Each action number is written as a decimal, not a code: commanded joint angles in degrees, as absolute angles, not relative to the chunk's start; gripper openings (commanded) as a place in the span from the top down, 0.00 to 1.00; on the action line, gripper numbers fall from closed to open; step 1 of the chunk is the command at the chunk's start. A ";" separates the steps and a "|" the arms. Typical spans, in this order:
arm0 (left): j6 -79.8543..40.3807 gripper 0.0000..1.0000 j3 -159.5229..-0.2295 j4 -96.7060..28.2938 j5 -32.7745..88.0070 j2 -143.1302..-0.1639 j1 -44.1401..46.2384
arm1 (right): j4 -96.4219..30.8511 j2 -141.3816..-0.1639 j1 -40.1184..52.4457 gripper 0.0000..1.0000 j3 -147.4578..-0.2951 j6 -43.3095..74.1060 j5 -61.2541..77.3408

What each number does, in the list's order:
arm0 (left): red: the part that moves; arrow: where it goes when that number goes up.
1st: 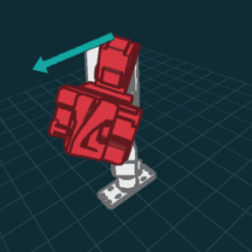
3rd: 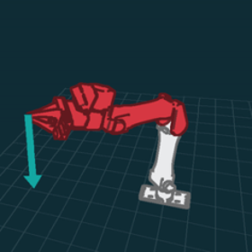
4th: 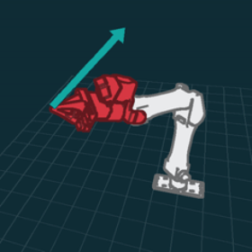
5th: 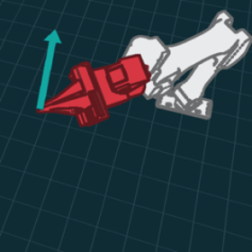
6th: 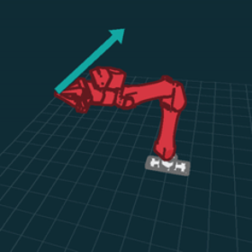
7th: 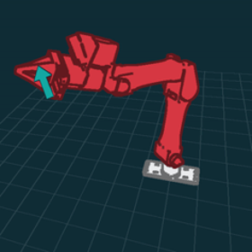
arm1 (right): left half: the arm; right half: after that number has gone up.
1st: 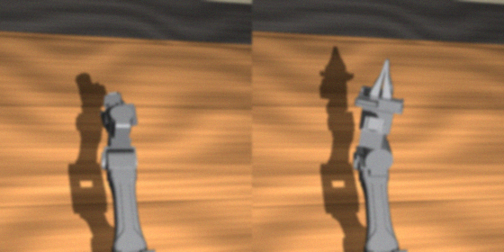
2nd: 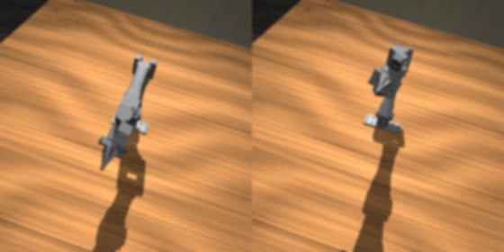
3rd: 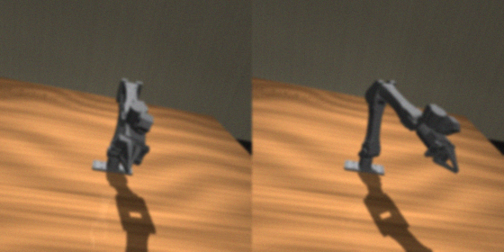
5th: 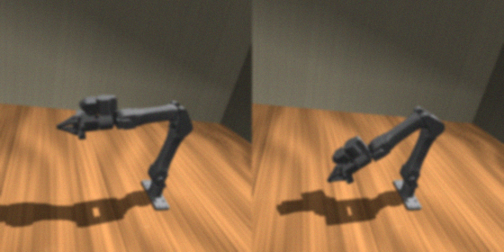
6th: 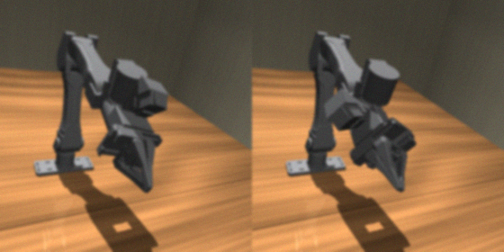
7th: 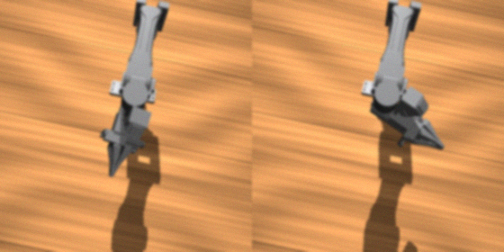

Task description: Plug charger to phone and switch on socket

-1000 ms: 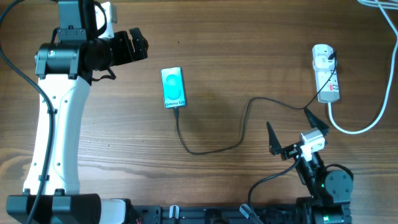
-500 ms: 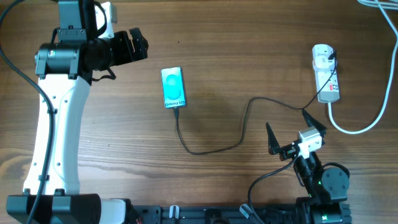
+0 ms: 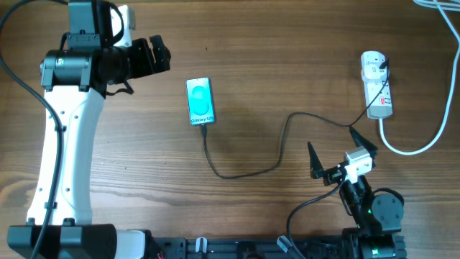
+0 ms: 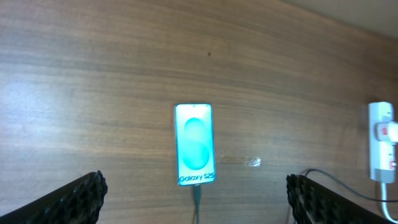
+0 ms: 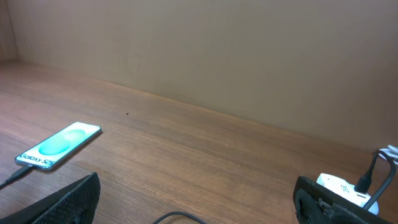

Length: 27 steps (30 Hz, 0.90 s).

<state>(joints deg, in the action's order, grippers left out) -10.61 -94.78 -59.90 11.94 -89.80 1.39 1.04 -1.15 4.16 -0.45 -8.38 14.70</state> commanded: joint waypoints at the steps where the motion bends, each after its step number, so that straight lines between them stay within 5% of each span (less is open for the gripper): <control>1: -10.74 0.00 -94.83 -60.01 10.57 -89.78 1.37 | 1.15 -0.21 4.45 0.00 -0.30 -7.49 13.74; 8: -10.20 0.00 -88.86 -47.83 10.37 -81.23 2.42 | 1.15 -0.21 4.45 0.00 -0.30 -7.51 13.72; 16: -6.61 0.00 -49.01 -16.05 10.39 -51.96 2.33 | 1.15 -0.21 4.45 0.00 -0.30 -7.51 13.74; 27: 4.80 0.00 -10.04 5.21 9.72 -15.68 2.11 | 1.15 -0.21 4.45 0.00 -0.30 -7.51 13.74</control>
<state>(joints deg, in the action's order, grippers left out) -0.21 -16.58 4.12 10.48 -22.24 2.24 0.91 -0.73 4.16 -0.43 -8.19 14.50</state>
